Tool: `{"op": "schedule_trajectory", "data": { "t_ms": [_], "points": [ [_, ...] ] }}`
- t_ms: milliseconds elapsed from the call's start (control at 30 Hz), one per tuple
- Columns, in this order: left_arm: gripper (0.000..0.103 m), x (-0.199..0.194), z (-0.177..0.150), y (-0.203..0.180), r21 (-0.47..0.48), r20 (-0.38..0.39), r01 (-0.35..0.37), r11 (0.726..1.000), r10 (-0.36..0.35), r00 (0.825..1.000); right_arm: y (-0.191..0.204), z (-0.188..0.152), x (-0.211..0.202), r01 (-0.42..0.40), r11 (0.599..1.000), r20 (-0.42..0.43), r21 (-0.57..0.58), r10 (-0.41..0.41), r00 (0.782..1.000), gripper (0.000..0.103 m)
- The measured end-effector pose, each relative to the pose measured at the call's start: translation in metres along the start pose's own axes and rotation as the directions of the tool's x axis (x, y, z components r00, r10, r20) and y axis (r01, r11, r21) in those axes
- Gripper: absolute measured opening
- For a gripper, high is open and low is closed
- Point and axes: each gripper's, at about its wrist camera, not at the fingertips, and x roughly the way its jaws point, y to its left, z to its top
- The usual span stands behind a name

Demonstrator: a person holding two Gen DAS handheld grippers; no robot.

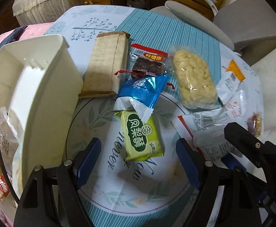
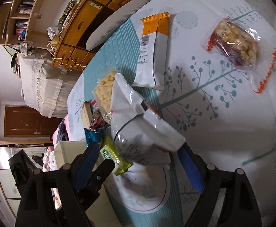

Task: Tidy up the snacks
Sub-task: 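Grasp the green-yellow packet with the left tool while the right tool grasps the white printed bag, then carry the green packet and white bag into the white tray and release both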

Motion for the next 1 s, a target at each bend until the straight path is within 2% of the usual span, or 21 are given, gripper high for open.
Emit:
{"op": "schedule_trajectory", "data": {
  "t_ms": [167, 333, 433, 600, 733, 1000],
  "points": [
    [0.079, 0.016, 0.005, -0.001, -0.004, -0.023, -0.03, 1.0, 0.03, 0.999, 0.003, 0.007, 0.007, 0.024, 0.999, -0.001, -0.043, -0.024, 1.0, 0.072],
    [0.062, 0.029, 0.009, 0.002, -0.019, -0.053, -0.027, 0.999, 0.026, 0.998, 0.007, 0.011, 0.009, 0.01, 0.997, -0.003, -0.074, -0.01, 1.0, 0.057],
    [0.058, 0.029, 0.009, 0.002, -0.024, -0.045, -0.017, 1.0, 0.015, 0.999, 0.008, 0.011, 0.009, 0.021, 0.996, -0.006, -0.081, -0.022, 1.0, 0.056],
    [0.038, 0.029, 0.011, 0.002, -0.009, -0.033, -0.02, 1.0, 0.02, 0.999, 0.006, 0.008, 0.008, 0.02, 0.997, -0.04, -0.08, -0.023, 0.999, 0.055],
    [0.036, 0.026, 0.011, 0.002, -0.009, -0.025, -0.011, 1.0, 0.011, 1.0, 0.004, 0.003, 0.006, 0.021, 0.997, -0.066, -0.078, -0.027, 0.997, 0.054],
    [0.036, 0.019, -0.007, 0.009, 0.009, -0.077, -0.015, 1.0, 0.016, 0.997, -0.006, -0.009, -0.005, 0.052, 0.998, -0.107, -0.046, -0.056, 0.993, 0.054]
  ]
}}
